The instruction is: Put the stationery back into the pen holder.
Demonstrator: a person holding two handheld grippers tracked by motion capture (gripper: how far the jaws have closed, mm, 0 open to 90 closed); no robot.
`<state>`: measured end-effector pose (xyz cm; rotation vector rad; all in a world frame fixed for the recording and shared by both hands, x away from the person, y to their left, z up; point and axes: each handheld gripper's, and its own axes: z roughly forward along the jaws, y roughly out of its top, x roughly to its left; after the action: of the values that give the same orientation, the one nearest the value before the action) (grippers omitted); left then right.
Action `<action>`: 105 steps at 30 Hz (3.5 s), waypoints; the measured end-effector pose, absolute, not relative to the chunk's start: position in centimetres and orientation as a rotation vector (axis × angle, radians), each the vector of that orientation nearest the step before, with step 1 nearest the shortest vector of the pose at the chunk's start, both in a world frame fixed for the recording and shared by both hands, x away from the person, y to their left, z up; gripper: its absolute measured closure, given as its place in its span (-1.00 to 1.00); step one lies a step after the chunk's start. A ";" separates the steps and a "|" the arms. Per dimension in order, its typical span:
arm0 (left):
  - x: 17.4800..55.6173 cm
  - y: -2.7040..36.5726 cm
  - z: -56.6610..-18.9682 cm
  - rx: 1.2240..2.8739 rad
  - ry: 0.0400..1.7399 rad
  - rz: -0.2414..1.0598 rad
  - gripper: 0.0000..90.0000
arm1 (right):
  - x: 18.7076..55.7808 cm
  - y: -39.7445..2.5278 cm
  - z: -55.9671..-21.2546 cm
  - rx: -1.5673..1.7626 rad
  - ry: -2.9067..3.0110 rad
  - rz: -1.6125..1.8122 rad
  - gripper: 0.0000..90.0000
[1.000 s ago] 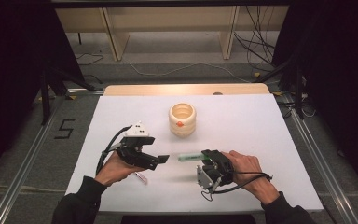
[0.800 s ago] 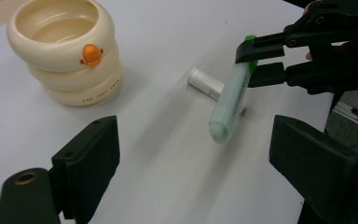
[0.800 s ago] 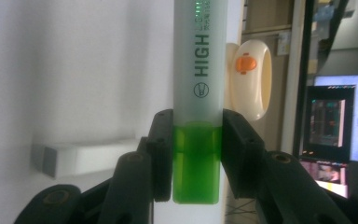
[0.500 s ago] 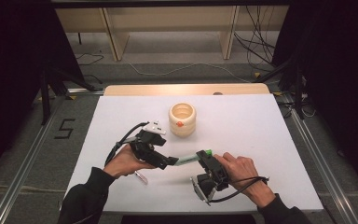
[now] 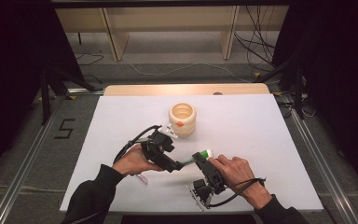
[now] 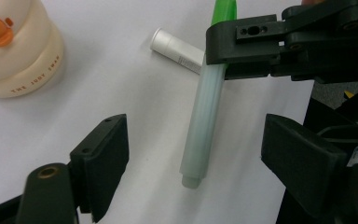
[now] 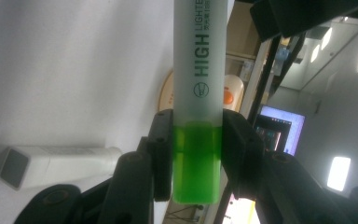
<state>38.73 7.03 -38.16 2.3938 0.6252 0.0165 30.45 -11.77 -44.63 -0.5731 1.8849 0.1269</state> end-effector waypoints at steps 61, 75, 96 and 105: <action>40.0 3.2 -40.4 2.608 0.495 -0.138 0.58 | 29.7 -11.0 -45.9 -0.706 1.810 0.096 0.50; 40.4 3.1 -40.7 2.608 0.491 -0.188 0.68 | 29.5 -11.1 -46.0 -0.728 1.807 0.107 0.49; 41.1 5.0 -39.9 2.563 0.532 -0.204 0.70 | 30.1 -13.2 -43.3 -0.431 1.999 0.409 -0.13; 41.7 6.1 -39.2 2.491 0.588 -0.150 0.70 | 31.8 -15.5 -41.9 -0.117 2.161 0.725 -0.20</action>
<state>41.66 6.15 -39.15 2.4912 0.5877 -0.1497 31.83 -15.54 -41.93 -0.1166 2.1614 0.7252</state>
